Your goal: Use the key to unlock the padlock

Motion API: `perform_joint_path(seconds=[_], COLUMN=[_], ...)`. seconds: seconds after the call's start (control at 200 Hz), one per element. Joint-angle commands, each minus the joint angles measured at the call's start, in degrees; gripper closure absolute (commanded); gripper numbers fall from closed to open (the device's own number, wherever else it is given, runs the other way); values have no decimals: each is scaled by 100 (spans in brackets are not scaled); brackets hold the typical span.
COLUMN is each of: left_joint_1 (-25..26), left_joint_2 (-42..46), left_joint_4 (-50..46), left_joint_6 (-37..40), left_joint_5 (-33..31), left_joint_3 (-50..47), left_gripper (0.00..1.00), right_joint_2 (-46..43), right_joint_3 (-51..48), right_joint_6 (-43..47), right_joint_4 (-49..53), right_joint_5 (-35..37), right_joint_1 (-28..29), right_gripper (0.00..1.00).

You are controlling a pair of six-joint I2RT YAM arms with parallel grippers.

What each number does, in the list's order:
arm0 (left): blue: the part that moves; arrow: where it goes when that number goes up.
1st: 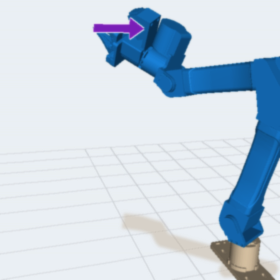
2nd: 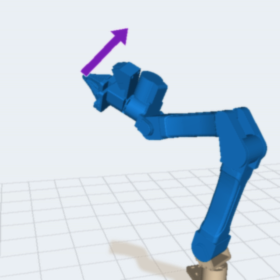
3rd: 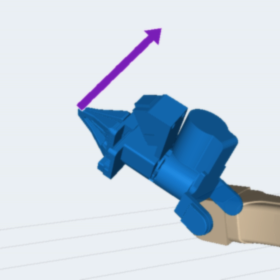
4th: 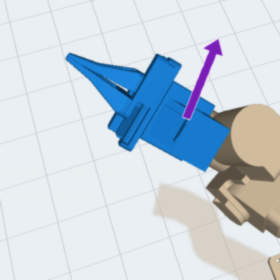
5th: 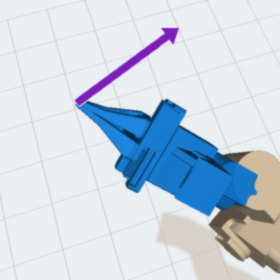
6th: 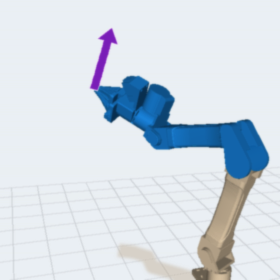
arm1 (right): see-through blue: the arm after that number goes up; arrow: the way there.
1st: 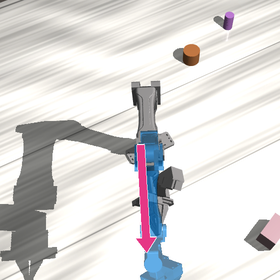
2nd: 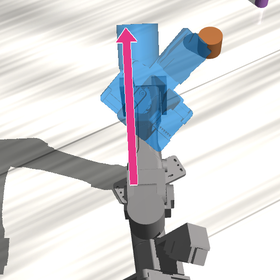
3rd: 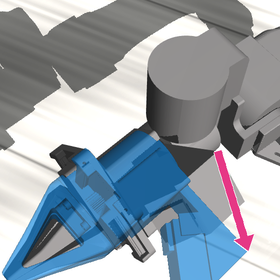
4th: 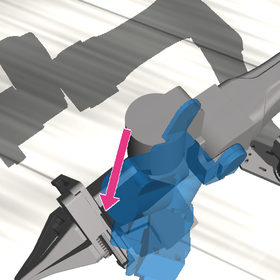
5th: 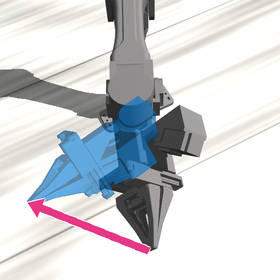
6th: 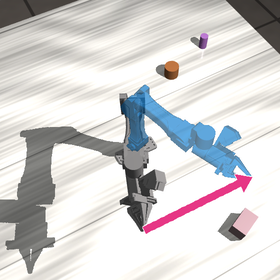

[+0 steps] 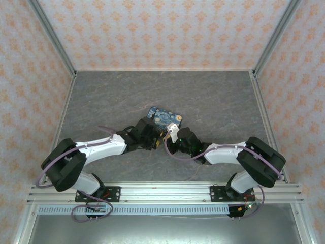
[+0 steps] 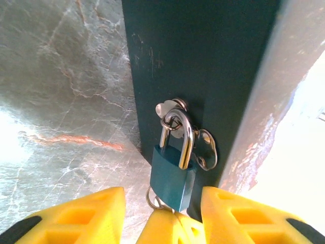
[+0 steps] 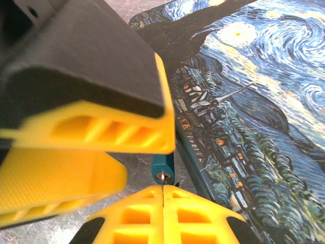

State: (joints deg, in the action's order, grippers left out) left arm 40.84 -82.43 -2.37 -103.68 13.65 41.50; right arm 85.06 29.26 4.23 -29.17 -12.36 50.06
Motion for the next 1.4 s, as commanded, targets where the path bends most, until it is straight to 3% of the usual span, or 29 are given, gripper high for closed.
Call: perform_joint_path(seconds=[0.0,0.13,0.265,0.415,0.54,0.746,1.006,1.216,1.391], left_joint_1=[-148,-331,-598,-1013,-1508,-2437,-2524,-2525,-2528], left_joint_2=[366,834,1423,1981,2315,1850,-9,-1218,-1926], left_joint_4=[-349,-661,-1126,-1680,-1454,-1070,-1177,-1617,-1493], left_joint_6=[3,254,917,2332,3506,4942,6402,7121,7157], left_joint_5=[-100,-261,-628,-1169,-1202,110,1498,1611,2024], left_joint_3=[-189,-302,-272,-111,-219,133,1539,2380,2615], left_gripper=[50,43,23,8,0,0,0,7,17], right_joint_2=[49,61,57,51,88,117,153,143,134], right_joint_3=[116,100,63,30,1,10,45,37,37], right_joint_6=[-163,-298,-616,-1144,-1320,-1310,-1299,-1319,-1324], right_joint_4=[-36,-67,-187,-296,-361,-309,-230,-212,-201], right_joint_5=[107,111,91,11,-32,36,54,126,132], right_joint_1=[-33,-32,-32,-34,-32,-34,-34,-32,-32], right_gripper=[100,100,100,100,100,100,100,100,100])
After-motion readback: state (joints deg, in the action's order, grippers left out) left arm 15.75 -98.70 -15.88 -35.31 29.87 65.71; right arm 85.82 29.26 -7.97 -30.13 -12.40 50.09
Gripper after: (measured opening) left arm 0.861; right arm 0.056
